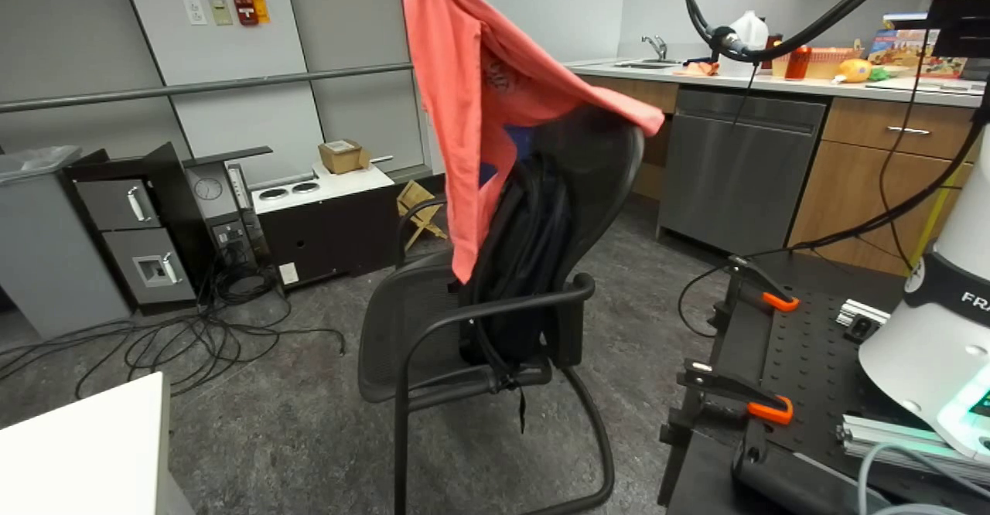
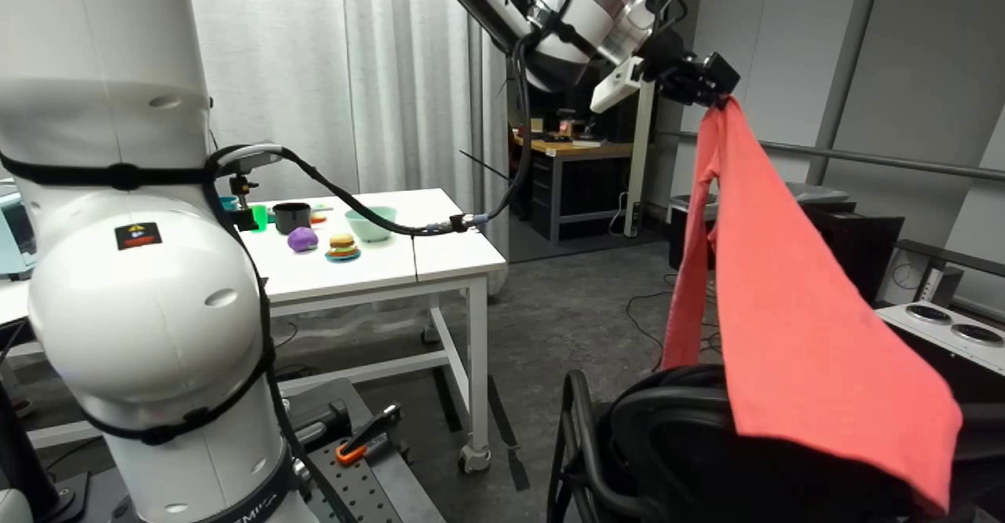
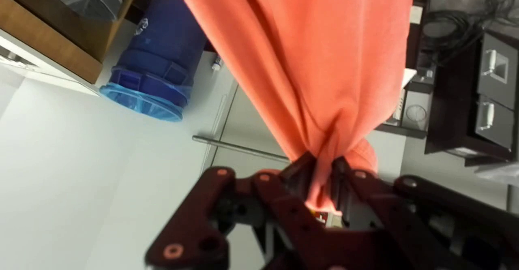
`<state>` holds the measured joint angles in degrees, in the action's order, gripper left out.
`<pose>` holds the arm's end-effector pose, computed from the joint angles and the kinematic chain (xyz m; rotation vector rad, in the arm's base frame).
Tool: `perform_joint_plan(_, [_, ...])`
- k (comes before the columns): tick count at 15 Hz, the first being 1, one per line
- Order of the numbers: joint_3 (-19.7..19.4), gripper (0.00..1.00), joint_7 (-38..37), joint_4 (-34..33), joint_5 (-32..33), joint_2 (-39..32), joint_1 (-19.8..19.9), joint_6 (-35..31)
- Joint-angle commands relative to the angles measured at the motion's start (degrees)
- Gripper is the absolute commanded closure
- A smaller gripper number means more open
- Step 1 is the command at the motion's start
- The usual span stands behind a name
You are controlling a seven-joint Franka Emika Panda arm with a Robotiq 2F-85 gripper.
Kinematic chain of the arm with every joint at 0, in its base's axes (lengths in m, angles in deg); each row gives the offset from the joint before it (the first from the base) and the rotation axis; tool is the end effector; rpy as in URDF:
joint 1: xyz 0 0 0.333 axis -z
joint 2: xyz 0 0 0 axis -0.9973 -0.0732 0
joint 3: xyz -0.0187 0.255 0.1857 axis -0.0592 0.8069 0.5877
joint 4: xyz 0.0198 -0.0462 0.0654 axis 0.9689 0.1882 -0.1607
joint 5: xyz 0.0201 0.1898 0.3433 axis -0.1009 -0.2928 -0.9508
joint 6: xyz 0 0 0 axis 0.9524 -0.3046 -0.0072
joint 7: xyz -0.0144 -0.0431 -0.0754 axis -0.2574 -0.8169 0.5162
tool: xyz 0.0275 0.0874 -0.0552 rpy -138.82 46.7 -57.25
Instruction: Put the orange shirt on the seat of the chair
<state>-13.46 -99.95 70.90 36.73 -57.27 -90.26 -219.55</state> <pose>0.6155 0.0314 0.5258 2.3588 -0.4208 1.1851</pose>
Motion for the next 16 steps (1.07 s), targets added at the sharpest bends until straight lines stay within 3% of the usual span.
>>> perform_joint_plan(1, [3.1, 0.98, -9.0, -3.6, 7.0, -0.7, -1.0, -0.7])
perform_joint_plan(7, [5.0, 0.98, -17.8, -7.5, 10.5, -2.4, -0.8, -0.4])
perform_joint_plan(16, [2.4, 0.98, -18.8, -4.6, 10.4, -6.3, 1.7, -0.7])
